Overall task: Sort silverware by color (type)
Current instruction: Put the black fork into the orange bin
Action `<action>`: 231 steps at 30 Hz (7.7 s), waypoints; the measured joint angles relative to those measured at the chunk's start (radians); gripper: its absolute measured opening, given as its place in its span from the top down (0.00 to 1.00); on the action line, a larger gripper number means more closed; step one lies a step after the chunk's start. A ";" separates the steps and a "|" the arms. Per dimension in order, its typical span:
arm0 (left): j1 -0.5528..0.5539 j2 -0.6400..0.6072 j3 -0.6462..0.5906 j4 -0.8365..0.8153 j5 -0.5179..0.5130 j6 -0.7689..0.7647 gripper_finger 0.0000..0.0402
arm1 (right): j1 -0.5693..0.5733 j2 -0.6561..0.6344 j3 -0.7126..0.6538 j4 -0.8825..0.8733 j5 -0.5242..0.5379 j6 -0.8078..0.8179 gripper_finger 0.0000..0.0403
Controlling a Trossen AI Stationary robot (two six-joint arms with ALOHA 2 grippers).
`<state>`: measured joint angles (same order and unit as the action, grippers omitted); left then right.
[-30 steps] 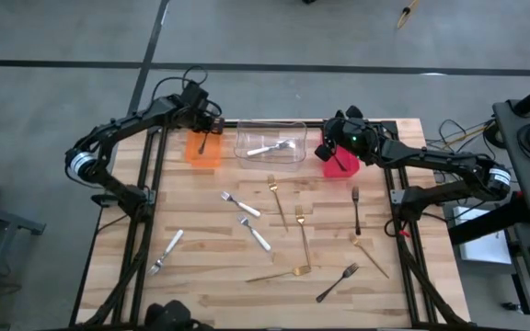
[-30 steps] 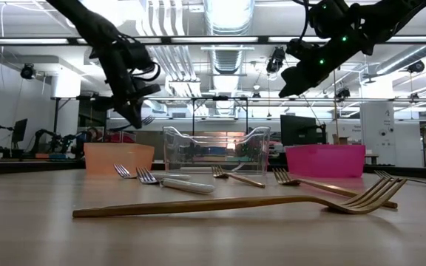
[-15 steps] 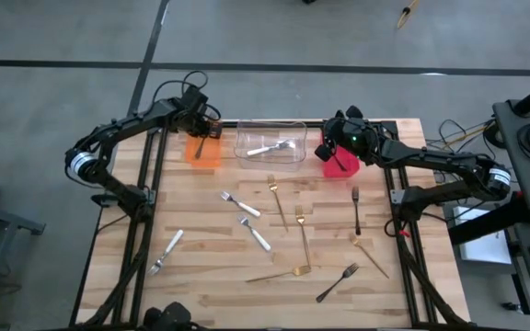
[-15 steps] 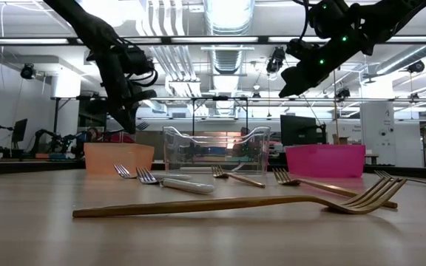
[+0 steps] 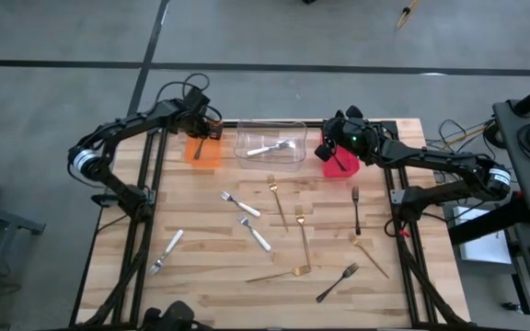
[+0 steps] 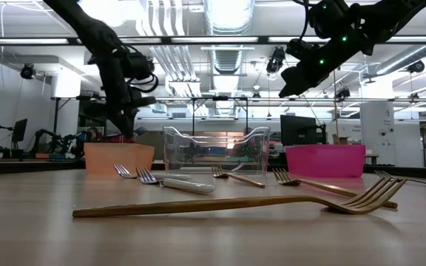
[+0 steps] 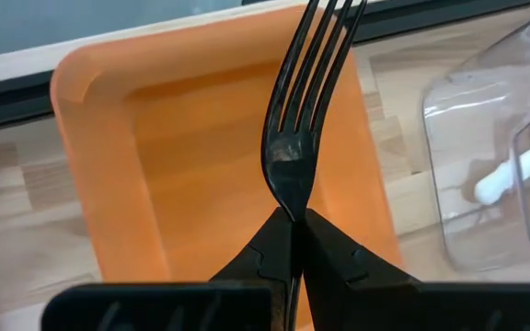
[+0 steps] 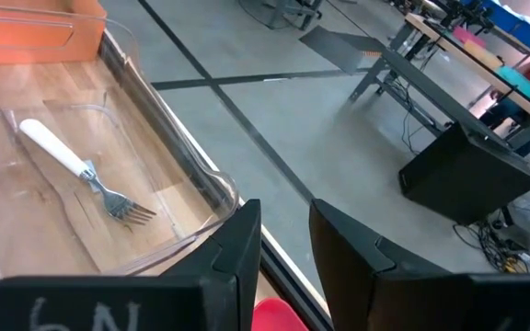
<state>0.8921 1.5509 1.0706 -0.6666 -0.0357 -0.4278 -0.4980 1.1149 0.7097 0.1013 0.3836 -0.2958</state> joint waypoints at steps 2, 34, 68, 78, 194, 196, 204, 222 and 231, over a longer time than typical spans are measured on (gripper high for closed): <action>0.000 0.011 0.000 0.000 0.000 0.000 1.00 | 0.000 0.000 0.000 0.000 0.000 0.000 0.78; 0.000 0.085 0.000 0.039 -0.009 0.008 1.00 | 0.000 0.000 -0.001 0.000 0.000 0.000 0.78; 0.039 0.085 -0.007 0.064 -0.005 0.053 1.00 | 0.000 0.000 -0.001 0.000 0.000 0.000 0.78; 0.039 0.085 -0.010 0.064 -0.006 0.041 1.00 | 0.000 0.000 -0.001 0.001 0.000 0.000 0.78; -0.610 -0.495 -0.514 1.186 0.133 0.806 0.82 | 0.337 0.006 -0.004 -0.064 -0.471 0.917 0.78; -0.602 -0.504 -0.519 1.189 0.132 0.831 0.82 | 0.353 0.007 -0.004 -0.072 -0.470 0.953 0.78; -0.518 -0.553 -0.523 1.191 0.070 0.864 0.82 | 0.385 0.007 0.022 -0.074 -0.463 1.011 0.78; -0.475 -0.570 -0.569 1.170 0.069 0.864 0.82 | 0.385 0.166 0.198 -0.320 -0.437 1.063 0.78; -0.472 -0.565 -0.570 1.160 0.068 0.864 0.82 | 0.385 0.318 0.459 -1.081 -0.438 1.120 0.78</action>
<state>0.4198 0.9859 0.5011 0.4934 0.0322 0.4366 -0.1132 1.4333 1.1692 -0.9793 -0.0543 0.8243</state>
